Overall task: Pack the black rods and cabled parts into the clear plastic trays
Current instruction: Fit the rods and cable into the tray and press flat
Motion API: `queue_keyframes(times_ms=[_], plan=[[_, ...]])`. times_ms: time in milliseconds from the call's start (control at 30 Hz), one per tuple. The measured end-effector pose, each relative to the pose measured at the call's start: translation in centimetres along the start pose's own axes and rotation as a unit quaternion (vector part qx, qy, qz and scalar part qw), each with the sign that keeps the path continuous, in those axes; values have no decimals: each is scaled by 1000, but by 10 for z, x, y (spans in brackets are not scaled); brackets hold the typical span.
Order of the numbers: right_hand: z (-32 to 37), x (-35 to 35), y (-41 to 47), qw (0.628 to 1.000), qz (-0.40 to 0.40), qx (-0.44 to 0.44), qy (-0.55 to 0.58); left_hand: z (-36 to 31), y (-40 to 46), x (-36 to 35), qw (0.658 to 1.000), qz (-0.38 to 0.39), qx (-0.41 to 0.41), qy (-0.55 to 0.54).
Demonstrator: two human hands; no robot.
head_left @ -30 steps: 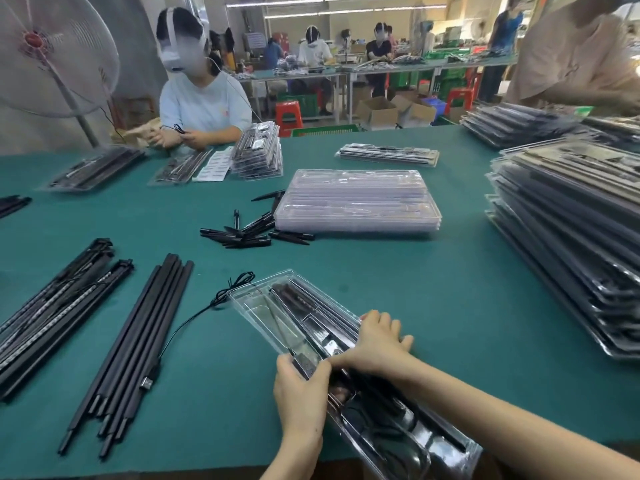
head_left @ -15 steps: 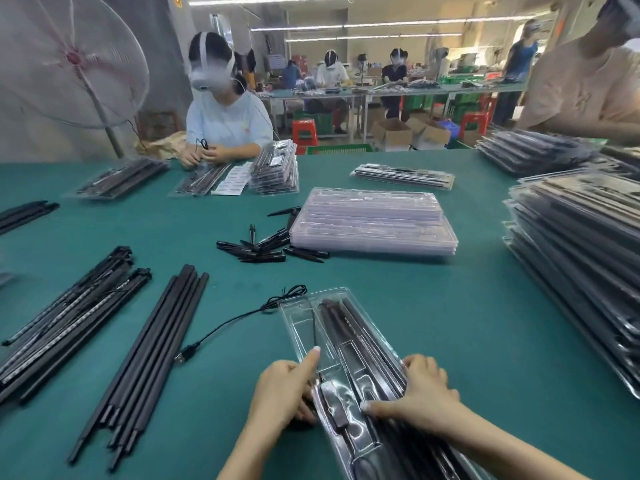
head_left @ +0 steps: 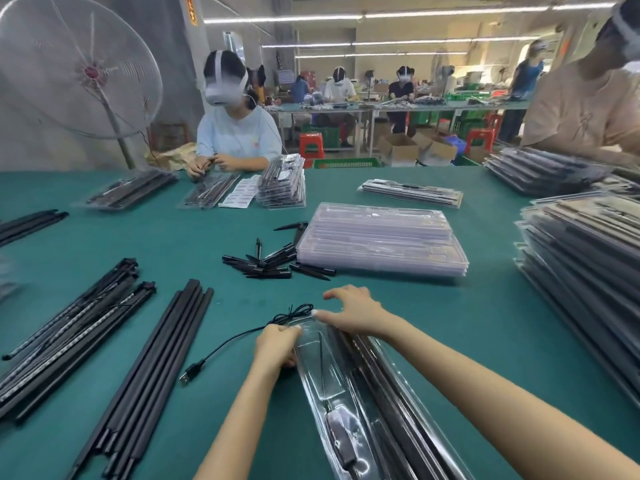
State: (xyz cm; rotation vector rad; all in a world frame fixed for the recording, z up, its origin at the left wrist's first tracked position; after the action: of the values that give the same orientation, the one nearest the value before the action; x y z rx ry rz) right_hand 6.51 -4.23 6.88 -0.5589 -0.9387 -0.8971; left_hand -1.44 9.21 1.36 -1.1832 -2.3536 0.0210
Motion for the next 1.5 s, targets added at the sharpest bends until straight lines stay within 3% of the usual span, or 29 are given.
queue_keyframes(times_ms=[167,433,600,867,1133,1367,1500], plan=[[3,-21,39,997,63,3,-37,3,5,4,1000,-11,24,-1],[7,-26,54,980,194,-2,-31,-5,11,7,998,39,56,5],[7,-34,54,982,188,-31,-8,-1,11,5,998,11,51,-25],[5,-46,57,984,133,-38,-109,4,13,1,997,-45,40,-38],[1,-36,44,979,187,-10,78,5,15,1,998,1,23,-55],[5,-33,43,980,187,-9,70,4,13,3,993,28,37,-106],[6,-40,47,984,175,-27,4,5,11,3,994,15,32,-101]])
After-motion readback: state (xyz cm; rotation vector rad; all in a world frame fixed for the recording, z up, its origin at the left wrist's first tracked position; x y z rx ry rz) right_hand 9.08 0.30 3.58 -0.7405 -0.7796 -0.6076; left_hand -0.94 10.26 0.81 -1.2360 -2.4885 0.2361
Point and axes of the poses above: each hand's wrist, its own y-axis towards the middle knuckle, its own x-axis out of the back of the hand, z = x × y, the point moved 5 cm from there along y, towards the middle knuckle, and after that the axes turned 7 degrees about -z, right-handed, at the moved point
